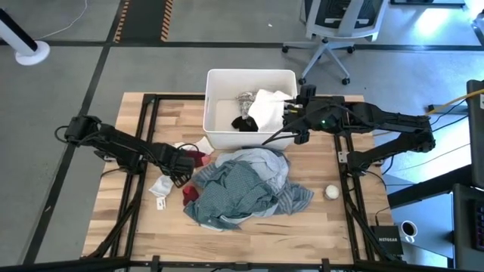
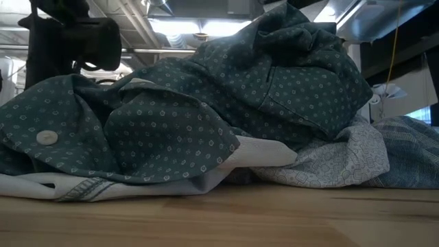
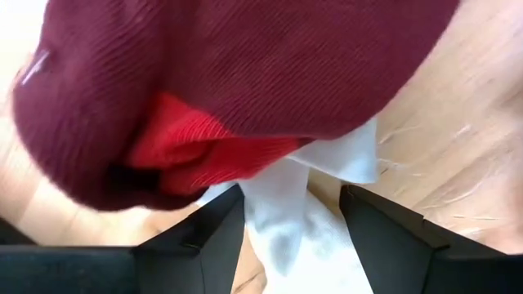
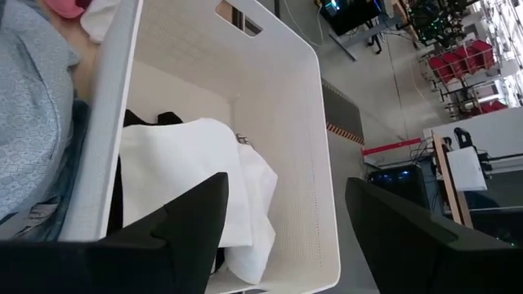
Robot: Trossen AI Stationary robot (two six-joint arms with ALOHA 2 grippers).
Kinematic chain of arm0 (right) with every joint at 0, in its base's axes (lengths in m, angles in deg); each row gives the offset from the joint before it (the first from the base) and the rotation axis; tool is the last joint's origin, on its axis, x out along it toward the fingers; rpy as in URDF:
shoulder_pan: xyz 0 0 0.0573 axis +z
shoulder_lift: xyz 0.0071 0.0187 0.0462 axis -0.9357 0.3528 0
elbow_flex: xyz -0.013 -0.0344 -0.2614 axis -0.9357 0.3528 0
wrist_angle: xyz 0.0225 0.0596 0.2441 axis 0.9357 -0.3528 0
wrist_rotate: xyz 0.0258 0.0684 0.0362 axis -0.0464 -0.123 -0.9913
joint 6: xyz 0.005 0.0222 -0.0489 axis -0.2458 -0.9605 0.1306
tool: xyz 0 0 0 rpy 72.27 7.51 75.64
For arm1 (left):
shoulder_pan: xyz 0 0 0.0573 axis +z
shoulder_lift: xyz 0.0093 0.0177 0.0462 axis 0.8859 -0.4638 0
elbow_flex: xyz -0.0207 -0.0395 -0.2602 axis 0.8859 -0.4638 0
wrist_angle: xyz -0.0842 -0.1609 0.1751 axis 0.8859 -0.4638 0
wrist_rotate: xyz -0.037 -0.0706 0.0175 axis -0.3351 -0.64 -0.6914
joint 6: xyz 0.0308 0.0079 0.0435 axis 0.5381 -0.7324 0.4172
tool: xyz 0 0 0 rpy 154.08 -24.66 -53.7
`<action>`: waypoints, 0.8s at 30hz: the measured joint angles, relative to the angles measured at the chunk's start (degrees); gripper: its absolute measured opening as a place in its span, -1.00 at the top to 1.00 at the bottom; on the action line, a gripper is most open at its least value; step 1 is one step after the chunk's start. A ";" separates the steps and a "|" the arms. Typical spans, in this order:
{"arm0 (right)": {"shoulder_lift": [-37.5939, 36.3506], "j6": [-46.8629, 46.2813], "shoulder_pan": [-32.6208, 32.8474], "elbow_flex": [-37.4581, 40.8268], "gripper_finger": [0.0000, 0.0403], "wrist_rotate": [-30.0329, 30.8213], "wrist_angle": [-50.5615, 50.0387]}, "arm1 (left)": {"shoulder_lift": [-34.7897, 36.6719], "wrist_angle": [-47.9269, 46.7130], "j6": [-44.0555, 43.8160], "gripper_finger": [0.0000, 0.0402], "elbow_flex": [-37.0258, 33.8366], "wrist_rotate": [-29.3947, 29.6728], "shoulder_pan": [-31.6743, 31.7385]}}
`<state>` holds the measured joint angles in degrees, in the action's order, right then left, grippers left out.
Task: Sort clothes
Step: Put the bottom white sock into the white bin
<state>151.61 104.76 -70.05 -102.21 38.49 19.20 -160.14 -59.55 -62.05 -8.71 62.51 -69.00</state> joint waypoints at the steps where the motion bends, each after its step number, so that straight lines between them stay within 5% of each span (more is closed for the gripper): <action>1: 0.02 0.00 0.00 0.00 -0.31 -0.04 0.01 | 0.15 0.19 0.37 0.03 -0.04 -0.31 0.00; 12: 0.02 -0.44 0.00 0.00 -0.31 -4.52 -0.50 | 0.06 -0.94 7.91 0.92 1.92 -4.10 -2.55; 17: 0.01 -0.52 0.15 0.02 -0.31 -9.51 0.11 | 3.08 -7.22 11.41 0.90 7.67 -10.22 -5.79; 24: 0.00 -0.09 4.55 0.02 -0.31 -8.43 0.78 | 12.42 -11.56 11.59 0.97 16.44 -10.08 -8.77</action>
<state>151.61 104.68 -65.50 -102.19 30.06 19.99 -147.72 -71.11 -50.46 7.73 52.43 -77.77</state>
